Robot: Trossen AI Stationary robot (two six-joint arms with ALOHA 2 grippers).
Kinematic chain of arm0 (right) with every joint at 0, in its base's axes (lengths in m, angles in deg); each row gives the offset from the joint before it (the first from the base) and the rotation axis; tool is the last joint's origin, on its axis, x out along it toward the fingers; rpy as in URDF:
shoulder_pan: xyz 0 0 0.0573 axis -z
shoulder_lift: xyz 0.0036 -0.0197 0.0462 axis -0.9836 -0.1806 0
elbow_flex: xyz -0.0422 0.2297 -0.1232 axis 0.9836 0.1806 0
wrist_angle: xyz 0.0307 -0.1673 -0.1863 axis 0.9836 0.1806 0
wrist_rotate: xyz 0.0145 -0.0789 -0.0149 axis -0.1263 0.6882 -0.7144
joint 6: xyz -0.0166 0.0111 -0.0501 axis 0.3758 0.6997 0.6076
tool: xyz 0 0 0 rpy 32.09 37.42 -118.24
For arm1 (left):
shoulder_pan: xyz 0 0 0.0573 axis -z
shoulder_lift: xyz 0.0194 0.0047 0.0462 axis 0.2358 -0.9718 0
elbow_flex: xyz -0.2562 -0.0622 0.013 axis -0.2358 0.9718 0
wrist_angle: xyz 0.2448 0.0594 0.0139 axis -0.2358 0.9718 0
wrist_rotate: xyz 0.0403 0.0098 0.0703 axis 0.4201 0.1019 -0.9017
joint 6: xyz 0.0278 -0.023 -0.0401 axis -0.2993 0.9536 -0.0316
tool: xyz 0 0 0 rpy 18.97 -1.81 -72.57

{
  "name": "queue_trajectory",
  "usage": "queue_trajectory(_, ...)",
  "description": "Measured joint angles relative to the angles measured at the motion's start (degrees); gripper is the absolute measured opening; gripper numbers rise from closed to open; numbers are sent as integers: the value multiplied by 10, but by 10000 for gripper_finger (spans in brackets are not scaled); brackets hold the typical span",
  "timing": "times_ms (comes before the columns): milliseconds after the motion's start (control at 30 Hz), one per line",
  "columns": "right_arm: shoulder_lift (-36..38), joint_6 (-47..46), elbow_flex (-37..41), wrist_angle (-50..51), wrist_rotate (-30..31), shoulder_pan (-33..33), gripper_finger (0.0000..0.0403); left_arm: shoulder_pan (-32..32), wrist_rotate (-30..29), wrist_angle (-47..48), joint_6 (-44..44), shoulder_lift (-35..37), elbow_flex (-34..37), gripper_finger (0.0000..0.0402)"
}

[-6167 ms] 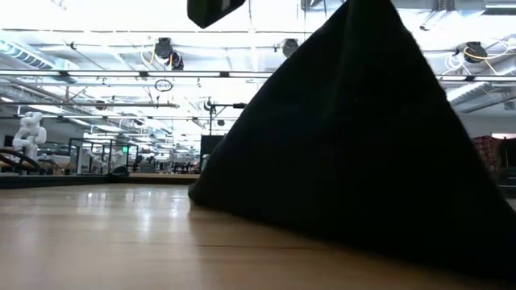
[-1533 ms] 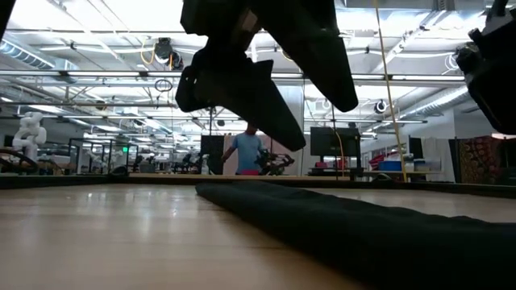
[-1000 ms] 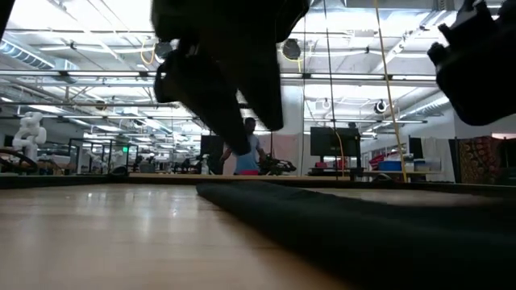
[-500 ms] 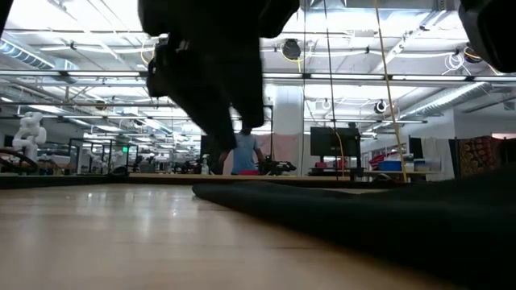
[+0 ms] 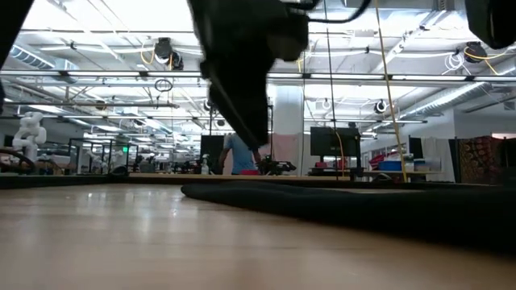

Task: Roll napkin
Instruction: Fold the black napkin

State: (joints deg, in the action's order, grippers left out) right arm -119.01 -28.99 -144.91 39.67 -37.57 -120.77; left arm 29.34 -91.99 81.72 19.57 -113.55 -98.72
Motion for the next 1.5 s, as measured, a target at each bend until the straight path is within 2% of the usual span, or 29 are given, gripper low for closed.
queue_trajectory(233, 43, 86, 0, 73, -6, 15, 0, -92, 76, -127, -74, 0, 85, 185)
queue_trajectory(433, 46, 99, 0, 107, -35, 20, 0, -122, 143, -168, -76, 1, 145, 156)
queue_trajectory(700, 76, 89, 0, 135, -57, 19, 0, -117, 156, -157, -70, 8, 170, 148)
queue_trajectory(900, 96, 97, 0, 165, -58, 21, 0, -108, 163, -107, -56, 50, 175, 148)
queue_trajectory(1033, 96, 114, 0, 179, -58, 22, 0, -107, 162, -164, -41, 106, 173, 148)
queue_trajectory(1133, 95, 125, 0, 192, -55, 22, 0, -104, 161, -245, -73, 129, 173, 148)
queue_trajectory(1233, 95, 130, 0, 208, -46, 22, 0, -101, 161, -288, -108, 126, 172, 148)
queue_trajectory(1500, 95, 127, 0, 230, -45, 22, 0, -99, 175, -248, -92, 65, 173, 148)
